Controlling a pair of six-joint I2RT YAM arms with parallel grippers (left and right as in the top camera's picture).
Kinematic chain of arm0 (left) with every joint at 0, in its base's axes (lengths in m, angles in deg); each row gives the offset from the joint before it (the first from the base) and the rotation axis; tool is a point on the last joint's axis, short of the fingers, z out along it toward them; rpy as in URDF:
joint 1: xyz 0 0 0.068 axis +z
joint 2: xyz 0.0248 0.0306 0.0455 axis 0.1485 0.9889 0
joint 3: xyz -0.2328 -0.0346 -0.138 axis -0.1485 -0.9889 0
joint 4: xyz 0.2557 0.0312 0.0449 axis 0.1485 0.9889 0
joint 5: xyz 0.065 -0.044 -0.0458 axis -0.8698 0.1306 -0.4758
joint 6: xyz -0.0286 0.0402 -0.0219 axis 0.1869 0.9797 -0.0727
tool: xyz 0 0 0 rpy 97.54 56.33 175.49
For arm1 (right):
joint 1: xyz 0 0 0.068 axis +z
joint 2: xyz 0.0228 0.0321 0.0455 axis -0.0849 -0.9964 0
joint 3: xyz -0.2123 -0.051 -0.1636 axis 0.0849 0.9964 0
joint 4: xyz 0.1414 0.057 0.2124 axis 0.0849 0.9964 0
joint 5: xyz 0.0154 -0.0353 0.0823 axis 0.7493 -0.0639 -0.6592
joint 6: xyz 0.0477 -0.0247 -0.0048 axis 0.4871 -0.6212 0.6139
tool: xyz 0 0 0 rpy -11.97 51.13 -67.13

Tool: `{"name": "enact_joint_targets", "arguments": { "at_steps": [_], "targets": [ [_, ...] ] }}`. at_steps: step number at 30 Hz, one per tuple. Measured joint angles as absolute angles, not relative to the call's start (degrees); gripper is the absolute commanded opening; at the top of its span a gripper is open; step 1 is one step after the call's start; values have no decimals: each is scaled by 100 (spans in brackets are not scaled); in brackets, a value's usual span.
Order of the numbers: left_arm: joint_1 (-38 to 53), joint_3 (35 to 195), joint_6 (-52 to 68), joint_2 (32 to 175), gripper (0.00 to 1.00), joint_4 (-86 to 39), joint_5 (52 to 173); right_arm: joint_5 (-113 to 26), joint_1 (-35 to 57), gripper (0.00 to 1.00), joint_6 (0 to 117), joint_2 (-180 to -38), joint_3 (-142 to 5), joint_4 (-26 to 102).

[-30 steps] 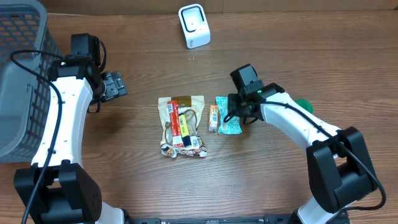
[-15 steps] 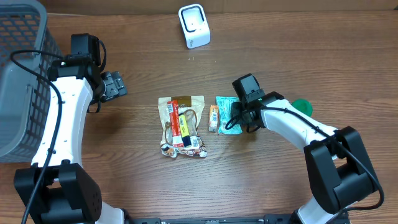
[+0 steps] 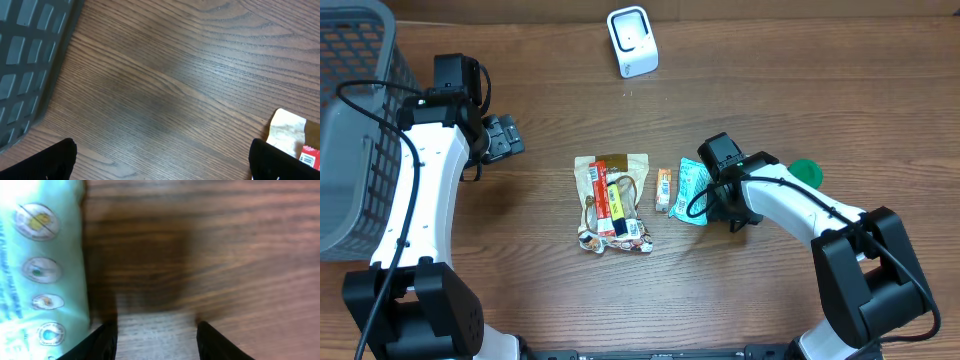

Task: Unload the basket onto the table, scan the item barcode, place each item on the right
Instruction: 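Close the right gripper on the teal pack's edge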

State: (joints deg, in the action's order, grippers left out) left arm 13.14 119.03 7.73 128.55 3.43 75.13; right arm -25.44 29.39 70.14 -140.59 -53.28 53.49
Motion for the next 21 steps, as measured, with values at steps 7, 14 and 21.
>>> {"name": "enact_joint_targets", "arguments": {
  "at_steps": [7, 14, 21],
  "targets": [
    [1314, 11903, 773, 12855, 100, 343, 7510, -2688, 2936, 54, 7117, -14209, -6032, 6700],
    [1314, 11903, 773, 12855, 100, 343, 7513, -3103, 2941, 21, 7031, -14207, -7243, 5657],
    [1314, 11903, 773, 12855, 100, 343, 7513, -3140, 2939, 7, 6996, -14227, -7097, 4641]
  ]
}}
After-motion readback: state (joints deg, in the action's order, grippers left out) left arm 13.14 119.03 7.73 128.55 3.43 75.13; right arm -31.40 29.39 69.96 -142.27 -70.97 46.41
